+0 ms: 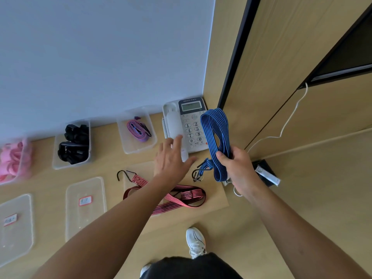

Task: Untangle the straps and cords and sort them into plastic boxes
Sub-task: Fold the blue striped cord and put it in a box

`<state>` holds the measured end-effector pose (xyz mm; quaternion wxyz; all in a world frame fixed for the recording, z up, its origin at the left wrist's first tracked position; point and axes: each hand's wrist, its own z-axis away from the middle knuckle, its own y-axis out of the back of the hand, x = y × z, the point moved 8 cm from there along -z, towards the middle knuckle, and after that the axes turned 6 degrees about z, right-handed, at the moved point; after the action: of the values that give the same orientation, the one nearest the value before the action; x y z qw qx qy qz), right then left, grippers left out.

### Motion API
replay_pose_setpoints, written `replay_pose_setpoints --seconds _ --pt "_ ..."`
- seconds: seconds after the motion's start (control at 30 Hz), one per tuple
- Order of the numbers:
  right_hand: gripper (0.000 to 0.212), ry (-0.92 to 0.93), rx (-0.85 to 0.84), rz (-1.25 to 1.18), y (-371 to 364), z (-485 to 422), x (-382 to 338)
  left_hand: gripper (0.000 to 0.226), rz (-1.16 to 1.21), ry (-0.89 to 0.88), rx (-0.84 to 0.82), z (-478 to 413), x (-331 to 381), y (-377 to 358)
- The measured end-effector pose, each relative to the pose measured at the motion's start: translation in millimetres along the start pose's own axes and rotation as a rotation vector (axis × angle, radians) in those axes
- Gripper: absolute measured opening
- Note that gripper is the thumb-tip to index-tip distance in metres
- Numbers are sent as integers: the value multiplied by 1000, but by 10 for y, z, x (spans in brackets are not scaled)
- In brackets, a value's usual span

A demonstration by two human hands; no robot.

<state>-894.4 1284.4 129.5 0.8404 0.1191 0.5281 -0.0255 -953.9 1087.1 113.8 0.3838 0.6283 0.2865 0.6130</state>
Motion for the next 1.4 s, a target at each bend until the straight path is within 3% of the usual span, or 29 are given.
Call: replay_pose_setpoints --seconds 0.07,0.23,0.5,0.8,0.9,1.0,1.13,1.2,1.3,1.4 --pt "14 10 1 -3 -35 36 -26 82 -95 -16 0 -40 106 -28" --pt "15 23 1 10 -121 91 -69 52 10 45 37 -198 90 40" --pt "16 30 -33 12 -198 82 -130 49 110 43 106 -548 44 230" --pt "14 44 -72 -26 -220 127 -180 46 145 51 56 -520 3 239" --pt "12 79 -84 -57 -285 232 -268 34 306 21 54 -139 67 345" --pt "18 121 -101 -128 -403 417 -399 23 779 245 -243 346 -8 270" --pt "19 150 -190 -307 -648 814 -585 43 1209 403 -597 962 -73 369" --pt "17 163 -210 -370 -745 1073 -650 39 1313 382 -601 1165 -173 608" --pt "19 189 -244 -395 -868 1466 -665 14 1318 271 -477 1379 -402 1058" --pt "19 277 -353 -242 -1034 1893 -642 15 1272 226 -340 1601 -625 1485"
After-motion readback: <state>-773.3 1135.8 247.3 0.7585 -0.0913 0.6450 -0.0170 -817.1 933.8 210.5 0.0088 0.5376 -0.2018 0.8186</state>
